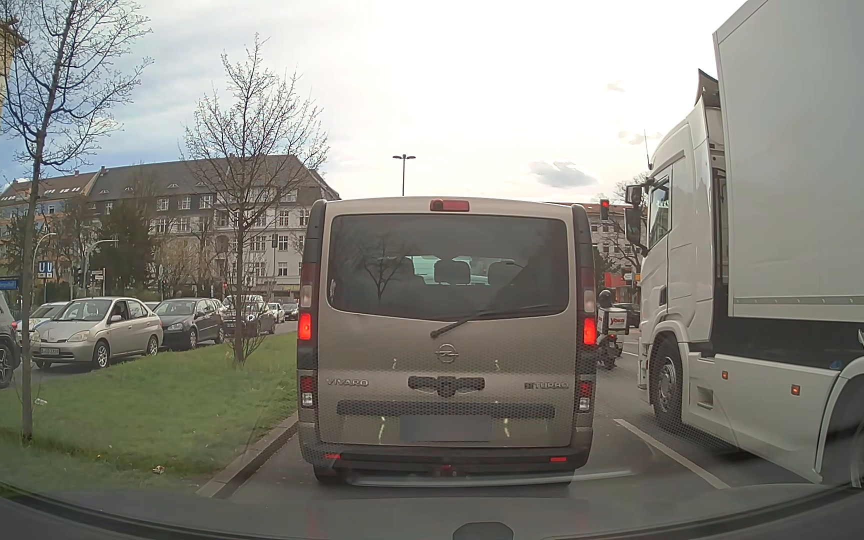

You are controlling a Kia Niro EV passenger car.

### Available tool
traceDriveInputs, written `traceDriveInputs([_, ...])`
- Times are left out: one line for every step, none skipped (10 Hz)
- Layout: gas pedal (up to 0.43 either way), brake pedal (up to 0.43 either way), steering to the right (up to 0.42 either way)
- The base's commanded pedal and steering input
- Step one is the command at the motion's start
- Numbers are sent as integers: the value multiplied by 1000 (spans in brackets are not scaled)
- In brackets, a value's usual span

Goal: Follow the waypoints while adhering to traffic rules and regulations

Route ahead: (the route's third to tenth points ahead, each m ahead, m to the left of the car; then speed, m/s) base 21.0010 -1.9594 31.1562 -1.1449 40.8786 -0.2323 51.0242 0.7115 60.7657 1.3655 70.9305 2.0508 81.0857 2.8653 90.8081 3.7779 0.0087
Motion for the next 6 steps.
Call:
traceDriveInputs([0,299,-3])
traceDriveInputs([0,299,-3])
traceDriveInputs([0,299,-3])
traceDriveInputs([0,299,-3])
traceDriveInputs([0,299,-3])
traceDriveInputs([0,299,-3])
